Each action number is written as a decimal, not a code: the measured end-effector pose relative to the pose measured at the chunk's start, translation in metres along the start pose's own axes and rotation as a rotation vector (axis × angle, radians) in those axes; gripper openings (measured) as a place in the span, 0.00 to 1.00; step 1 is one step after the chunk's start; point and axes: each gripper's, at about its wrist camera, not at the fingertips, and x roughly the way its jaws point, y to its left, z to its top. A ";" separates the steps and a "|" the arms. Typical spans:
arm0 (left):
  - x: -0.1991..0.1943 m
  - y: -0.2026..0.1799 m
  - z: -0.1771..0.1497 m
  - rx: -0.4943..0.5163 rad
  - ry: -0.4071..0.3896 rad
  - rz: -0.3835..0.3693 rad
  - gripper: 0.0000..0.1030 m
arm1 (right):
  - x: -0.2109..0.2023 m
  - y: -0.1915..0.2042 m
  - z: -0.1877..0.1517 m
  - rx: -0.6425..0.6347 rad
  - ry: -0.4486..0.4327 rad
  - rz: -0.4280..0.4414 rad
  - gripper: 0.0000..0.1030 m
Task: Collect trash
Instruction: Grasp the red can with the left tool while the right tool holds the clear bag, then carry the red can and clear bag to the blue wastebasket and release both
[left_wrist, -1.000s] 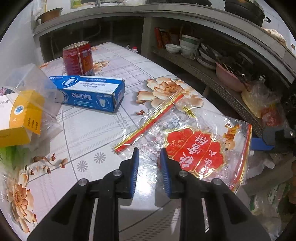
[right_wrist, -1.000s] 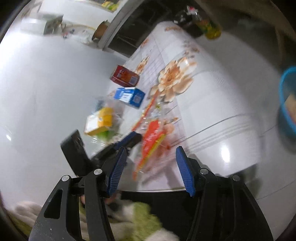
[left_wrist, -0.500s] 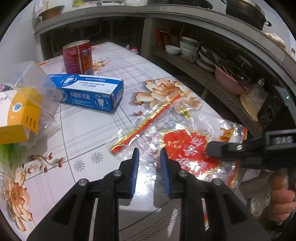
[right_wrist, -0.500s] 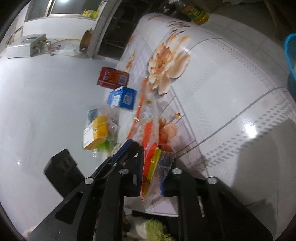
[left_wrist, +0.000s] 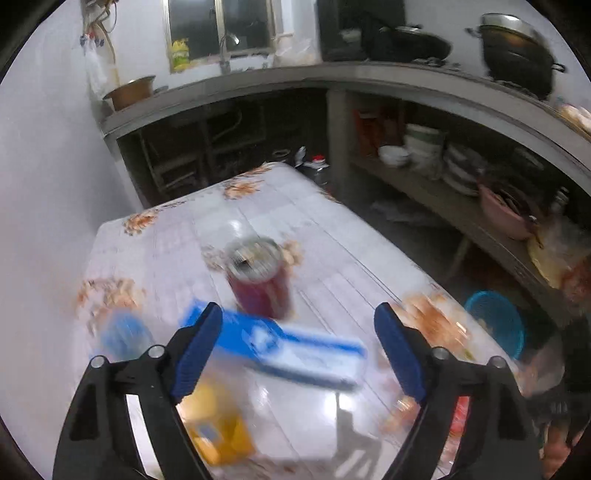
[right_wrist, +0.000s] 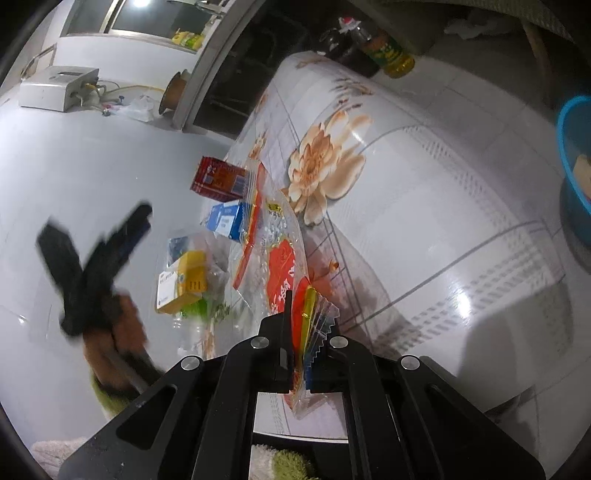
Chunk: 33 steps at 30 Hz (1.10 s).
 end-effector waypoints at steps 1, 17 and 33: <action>0.011 0.007 0.014 0.004 0.028 0.006 0.85 | 0.000 -0.001 0.001 0.000 -0.005 0.002 0.03; 0.171 0.052 0.047 -0.146 0.521 0.014 0.79 | -0.016 -0.023 0.018 0.042 -0.064 0.057 0.03; 0.095 -0.019 0.095 0.010 0.280 0.023 0.62 | -0.078 -0.046 0.017 0.071 -0.244 0.142 0.02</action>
